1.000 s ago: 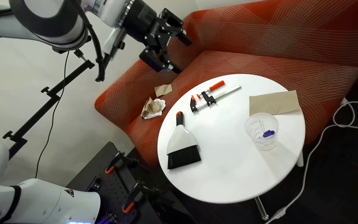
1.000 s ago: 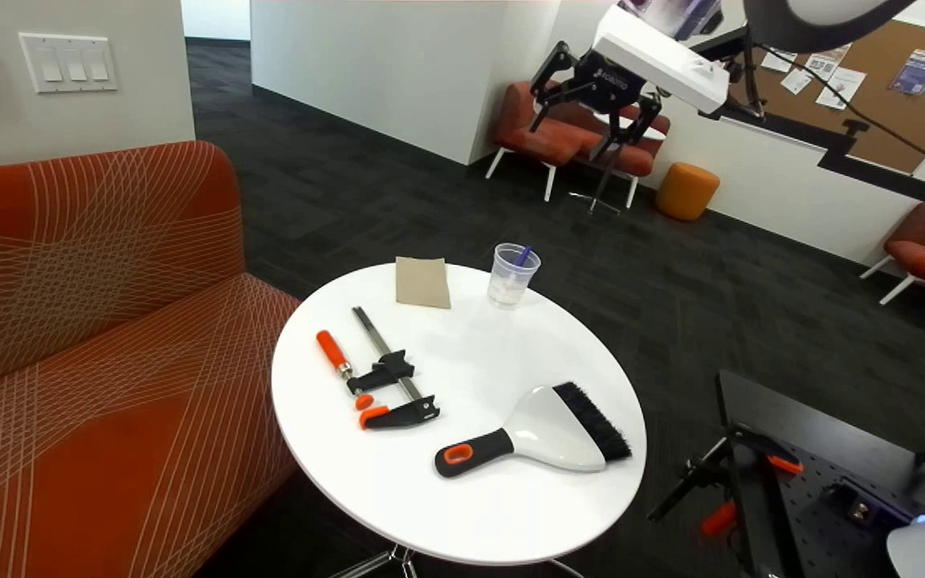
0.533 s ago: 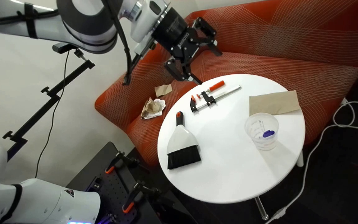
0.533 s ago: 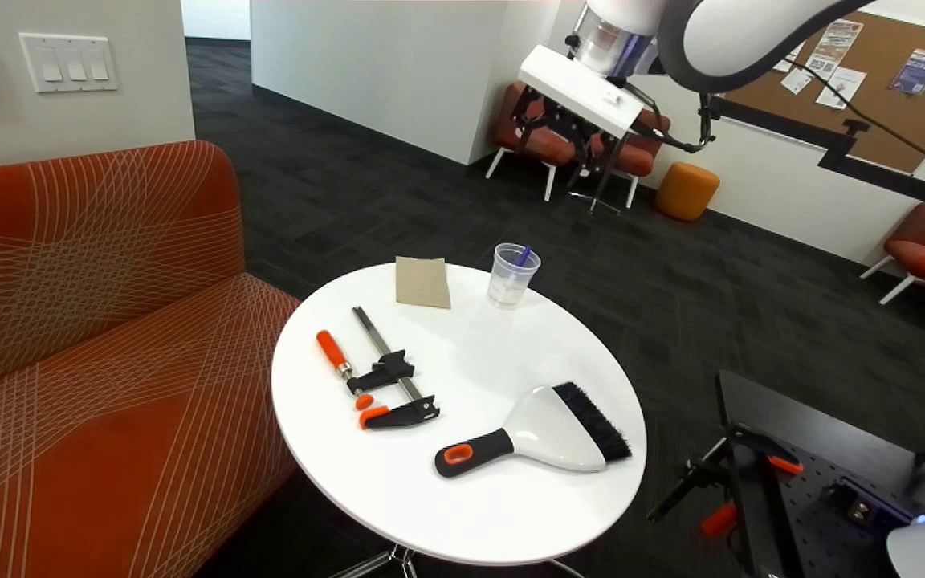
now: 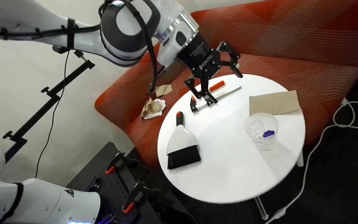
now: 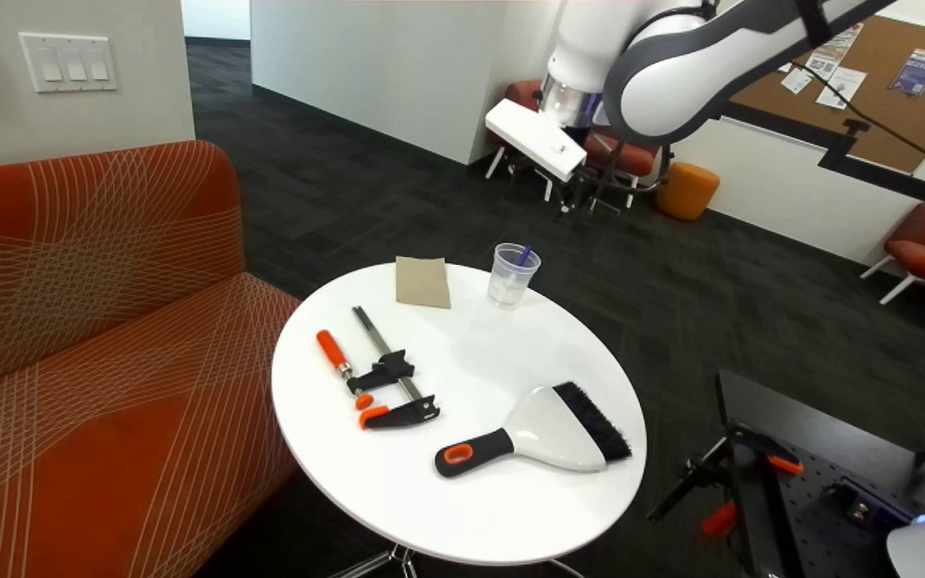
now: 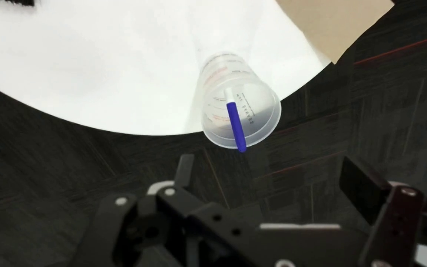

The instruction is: Take the pen out of the cup and put it in the center of the table

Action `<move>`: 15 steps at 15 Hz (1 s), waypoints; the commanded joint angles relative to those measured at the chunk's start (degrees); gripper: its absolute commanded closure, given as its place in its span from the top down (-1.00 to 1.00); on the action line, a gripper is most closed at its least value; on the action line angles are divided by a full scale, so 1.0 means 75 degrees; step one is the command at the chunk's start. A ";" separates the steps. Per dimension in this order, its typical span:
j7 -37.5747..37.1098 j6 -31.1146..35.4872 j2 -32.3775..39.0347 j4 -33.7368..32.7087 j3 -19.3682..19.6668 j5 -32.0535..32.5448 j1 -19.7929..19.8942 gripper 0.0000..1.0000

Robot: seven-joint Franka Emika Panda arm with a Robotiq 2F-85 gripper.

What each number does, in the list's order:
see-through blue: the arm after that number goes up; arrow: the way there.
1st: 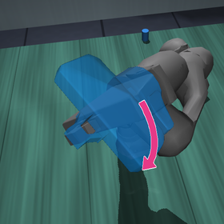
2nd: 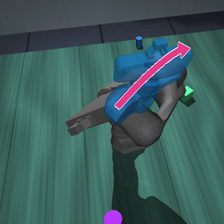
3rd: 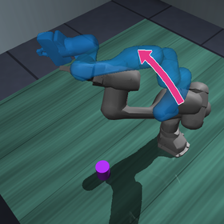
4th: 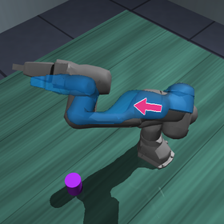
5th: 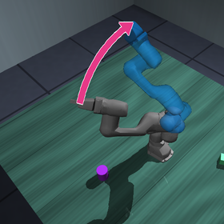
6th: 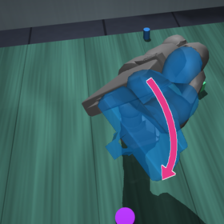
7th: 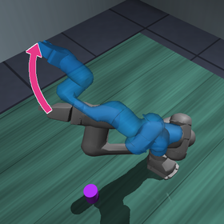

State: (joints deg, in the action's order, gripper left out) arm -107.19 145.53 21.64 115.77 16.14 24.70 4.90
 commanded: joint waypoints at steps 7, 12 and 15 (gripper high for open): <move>0.0024 0.0013 0.0377 -0.0107 0.0371 -0.0099 -0.0259 1.00; 0.0055 -0.0025 0.0687 -0.0343 0.0428 -0.0141 -0.0204 1.00; 0.0152 0.0113 0.0949 -0.0414 0.0469 -0.0170 -0.0156 1.00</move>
State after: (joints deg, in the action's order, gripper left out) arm -107.26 145.61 26.15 114.72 18.90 24.41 3.87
